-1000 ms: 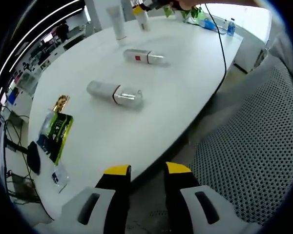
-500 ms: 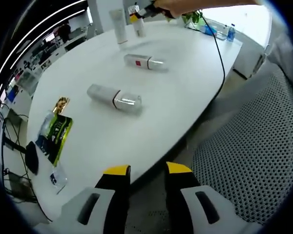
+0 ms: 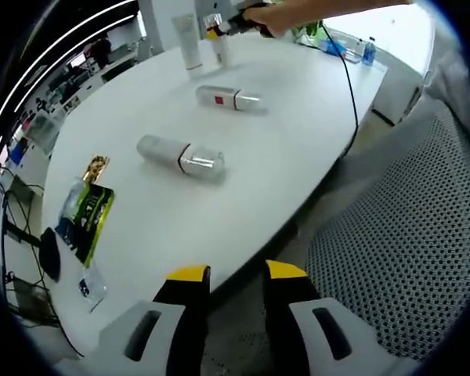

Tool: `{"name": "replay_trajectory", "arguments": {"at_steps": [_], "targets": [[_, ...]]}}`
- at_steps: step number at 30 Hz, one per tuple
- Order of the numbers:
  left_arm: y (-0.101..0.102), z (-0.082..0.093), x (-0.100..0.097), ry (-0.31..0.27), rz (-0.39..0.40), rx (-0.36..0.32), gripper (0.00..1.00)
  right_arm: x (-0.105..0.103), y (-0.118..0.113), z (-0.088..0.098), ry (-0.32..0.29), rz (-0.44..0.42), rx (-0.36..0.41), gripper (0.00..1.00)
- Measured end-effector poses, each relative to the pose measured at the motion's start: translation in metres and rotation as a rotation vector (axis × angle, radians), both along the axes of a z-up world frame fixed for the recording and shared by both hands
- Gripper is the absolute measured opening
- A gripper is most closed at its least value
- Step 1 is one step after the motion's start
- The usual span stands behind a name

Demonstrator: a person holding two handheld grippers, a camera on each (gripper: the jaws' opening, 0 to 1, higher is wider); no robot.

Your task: Arrange the skincare products in the storage area until every visible bottle or jar stands upright without overlapping.

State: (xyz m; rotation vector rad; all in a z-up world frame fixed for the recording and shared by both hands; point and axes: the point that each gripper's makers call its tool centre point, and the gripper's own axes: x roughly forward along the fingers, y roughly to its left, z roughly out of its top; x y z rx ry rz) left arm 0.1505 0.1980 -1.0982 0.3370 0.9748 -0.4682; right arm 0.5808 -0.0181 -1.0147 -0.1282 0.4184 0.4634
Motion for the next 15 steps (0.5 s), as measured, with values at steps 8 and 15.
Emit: {"name": "replay_trajectory", "arguments": {"at_steps": [8,15], "targets": [[0.000,0.000,0.000,-0.002,-0.005,0.001,0.22,-0.005,-0.002,0.003,-0.075,-0.013,0.030,0.23],[0.000,-0.001,-0.001,0.001,-0.010,0.004,0.22,-0.010,0.000,0.004,-0.104,-0.021,0.012,0.23]]}}
